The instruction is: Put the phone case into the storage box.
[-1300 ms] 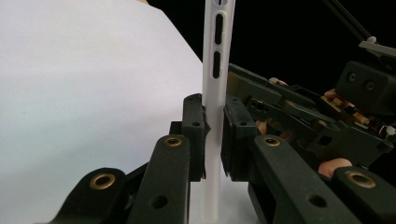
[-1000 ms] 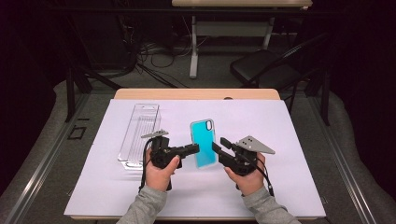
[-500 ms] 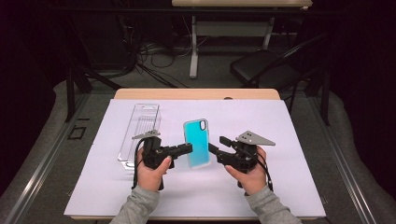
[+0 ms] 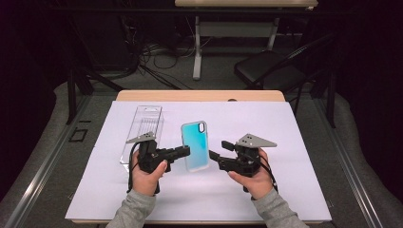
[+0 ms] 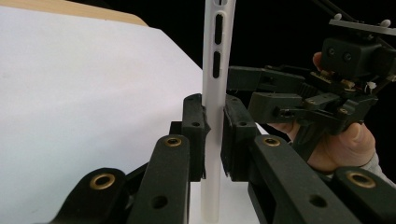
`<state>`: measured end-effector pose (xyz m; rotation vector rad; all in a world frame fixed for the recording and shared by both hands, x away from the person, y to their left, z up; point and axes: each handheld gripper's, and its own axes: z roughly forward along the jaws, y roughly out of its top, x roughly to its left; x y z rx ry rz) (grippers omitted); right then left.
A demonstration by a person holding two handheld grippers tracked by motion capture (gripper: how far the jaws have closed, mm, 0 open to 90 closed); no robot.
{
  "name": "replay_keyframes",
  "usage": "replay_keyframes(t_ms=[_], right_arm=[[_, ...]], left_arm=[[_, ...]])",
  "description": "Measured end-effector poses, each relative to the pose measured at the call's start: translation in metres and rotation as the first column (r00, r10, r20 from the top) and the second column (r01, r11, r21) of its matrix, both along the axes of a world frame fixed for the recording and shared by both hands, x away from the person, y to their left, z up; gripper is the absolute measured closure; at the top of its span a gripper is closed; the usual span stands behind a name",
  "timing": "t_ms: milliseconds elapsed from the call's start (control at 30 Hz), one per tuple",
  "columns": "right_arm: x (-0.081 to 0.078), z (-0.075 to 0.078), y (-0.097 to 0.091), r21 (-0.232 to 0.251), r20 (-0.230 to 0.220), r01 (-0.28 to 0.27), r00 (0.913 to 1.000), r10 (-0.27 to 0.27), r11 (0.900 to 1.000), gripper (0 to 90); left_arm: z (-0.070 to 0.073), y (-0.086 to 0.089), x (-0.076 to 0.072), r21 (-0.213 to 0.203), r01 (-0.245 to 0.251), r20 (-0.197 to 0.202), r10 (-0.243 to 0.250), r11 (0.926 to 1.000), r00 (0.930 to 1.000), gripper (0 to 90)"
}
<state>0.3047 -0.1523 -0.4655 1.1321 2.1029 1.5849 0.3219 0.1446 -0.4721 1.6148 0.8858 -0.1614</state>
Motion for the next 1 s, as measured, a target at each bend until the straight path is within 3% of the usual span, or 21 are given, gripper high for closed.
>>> replay_keyframes(t_ms=[67, 200, 500, 700, 933, 1000], right_arm=[[0.0, -0.001, 0.001, -0.013, -0.022, -0.028, 0.9994, 0.028, 0.9995, 44.0], [-0.002, -0.004, 0.002, -0.041, -0.008, -0.053, 0.9986, 0.052, 0.9978, 51.5], [-0.004, -0.002, -0.002, -0.024, 0.005, -0.07, 0.9975, 0.07, 0.9973, 58.9], [-0.004, -0.001, -0.003, -0.005, -0.013, -0.112, 0.9936, 0.112, 0.9937, 54.4], [-0.005, 0.001, -0.003, -0.02, 0.054, -0.137, 0.989, 0.138, 0.9904, 48.8], [-0.005, 0.001, -0.003, -0.022, 0.048, -0.138, 0.9891, 0.139, 0.9902, 47.7]], left_arm=[[0.0, 0.001, -0.001, 0.002, 0.0, 0.004, 0.0, 1.0, 1.0, 81.3], [0.0, 0.003, -0.003, 0.0, 0.002, 0.012, -0.002, 1.0, 0.9999, 81.4], [0.002, 0.009, -0.008, 0.009, 0.0, 0.042, 0.0, 1.0, 0.9991, 81.4], [0.003, 0.013, -0.009, 0.012, 0.003, 0.051, -0.003, 0.9999, 0.9987, 81.3], [0.004, 0.015, -0.012, 0.009, 0.008, 0.063, -0.009, 0.9999, 0.998, 81.4], [0.004, 0.015, -0.012, 0.012, 0.011, 0.069, -0.011, 0.9999, 0.9975, 81.4]])
